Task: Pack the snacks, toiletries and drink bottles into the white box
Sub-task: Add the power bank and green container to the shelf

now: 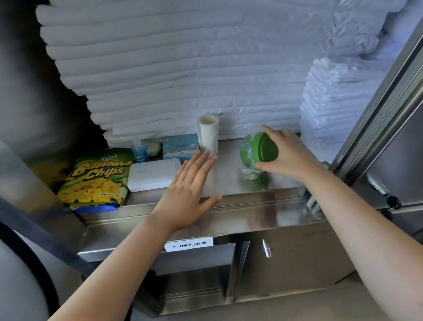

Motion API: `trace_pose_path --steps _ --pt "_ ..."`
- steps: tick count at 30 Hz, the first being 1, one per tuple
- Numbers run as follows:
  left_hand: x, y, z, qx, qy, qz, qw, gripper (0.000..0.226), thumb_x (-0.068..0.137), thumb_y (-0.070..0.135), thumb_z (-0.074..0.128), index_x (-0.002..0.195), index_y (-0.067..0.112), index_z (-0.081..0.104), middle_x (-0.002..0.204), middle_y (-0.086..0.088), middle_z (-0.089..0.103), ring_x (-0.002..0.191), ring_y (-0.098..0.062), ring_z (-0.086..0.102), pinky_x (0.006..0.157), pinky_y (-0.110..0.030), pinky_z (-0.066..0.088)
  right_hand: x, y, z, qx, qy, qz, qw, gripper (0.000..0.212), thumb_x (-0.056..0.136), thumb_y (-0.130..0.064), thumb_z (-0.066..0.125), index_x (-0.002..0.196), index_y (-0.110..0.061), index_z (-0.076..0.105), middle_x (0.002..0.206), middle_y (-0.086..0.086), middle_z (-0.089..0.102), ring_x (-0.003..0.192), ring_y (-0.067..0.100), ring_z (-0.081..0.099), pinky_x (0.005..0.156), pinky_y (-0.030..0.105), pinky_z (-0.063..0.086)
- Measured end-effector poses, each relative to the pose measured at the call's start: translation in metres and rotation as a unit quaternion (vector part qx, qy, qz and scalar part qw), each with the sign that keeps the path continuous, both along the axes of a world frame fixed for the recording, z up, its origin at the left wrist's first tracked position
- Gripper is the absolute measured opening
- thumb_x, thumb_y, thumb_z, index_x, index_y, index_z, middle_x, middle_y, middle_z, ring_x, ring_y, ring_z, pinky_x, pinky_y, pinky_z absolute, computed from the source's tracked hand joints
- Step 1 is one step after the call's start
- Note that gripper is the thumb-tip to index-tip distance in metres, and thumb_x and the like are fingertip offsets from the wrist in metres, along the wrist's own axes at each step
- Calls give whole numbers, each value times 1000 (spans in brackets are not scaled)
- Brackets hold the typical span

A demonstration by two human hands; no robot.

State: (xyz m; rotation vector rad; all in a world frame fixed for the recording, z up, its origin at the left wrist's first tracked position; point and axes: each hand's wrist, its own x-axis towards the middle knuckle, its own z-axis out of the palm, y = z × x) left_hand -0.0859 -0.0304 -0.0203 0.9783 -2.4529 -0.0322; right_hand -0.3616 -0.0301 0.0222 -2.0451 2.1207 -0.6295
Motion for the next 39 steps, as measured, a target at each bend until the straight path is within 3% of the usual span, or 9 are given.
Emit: trace_pose_path --steps 6,11,13,18,22,26,31,35,39 --pt "6 3 -2 1 7 7 1000 76 89 47 53 149 18 16 156 0 14 145 -14 3 117 -37 9 11 -15 12 94 107 27 989 80 77 -58 61 146 -41 25 141 3 39 130 28 28 100 36 31" --pt "7 6 -5 5 1 6 1000 77 89 46 53 149 16 16 156 0 14 145 -14 2 118 -35 7 14 -11 7 84 98 25 991 74 80 -59 60 145 -40 30 148 -1 35 135 25 27 105 38 27" --pt "7 7 -6 6 2 4 1000 76 89 45 54 149 16 17 156 -1 15 145 -15 3 118 -36 8 14 -1 2 20 54 23 998 75 80 -55 64 145 -31 34 150 -1 31 137 23 26 107 37 26" --pt "2 2 -5 4 5 0 1000 74 90 43 54 149 17 17 156 -1 17 145 -13 3 118 -34 7 5 44 -32 -211 33 43 976 34 84 -23 66 115 -12 57 112 3 54 105 20 51 84 21 38" --pt "-11 -4 -6 11 -7 -14 1000 73 91 40 54 149 18 16 156 -2 17 144 -12 3 118 -34 7 -1 65 -61 -205 56 43 976 22 82 -14 64 105 -13 60 102 1 54 96 17 55 67 30 50" --pt "-26 -5 -8 -5 -7 -34 999 72 90 39 57 148 17 20 155 -3 20 143 -13 7 116 -27 1 -7 70 -67 -198 36 30 979 22 82 -12 65 103 -14 59 101 -1 53 90 18 57 65 32 51" --pt "-51 -6 -12 -23 9 -53 998 70 87 37 61 145 13 30 151 -8 31 141 -22 23 116 -34 15 -4 67 -63 -200 -10 20 980 32 84 -6 60 115 -11 56 116 2 52 101 18 55 80 35 53" --pt "-77 -4 -12 13 50 -56 997 71 82 34 68 140 8 37 142 -11 40 127 -29 44 103 -40 39 -1 51 -49 -175 13 25 984 54 88 -2 53 140 -11 42 147 3 38 133 18 35 107 21 27" --pt "-99 1 -17 73 115 -36 990 69 73 18 77 130 -1 42 129 -19 38 108 -32 53 87 -40 50 -3 38 -43 -96 30 28 995 65 85 9 44 145 -14 35 152 3 32 143 22 23 116 38 23"
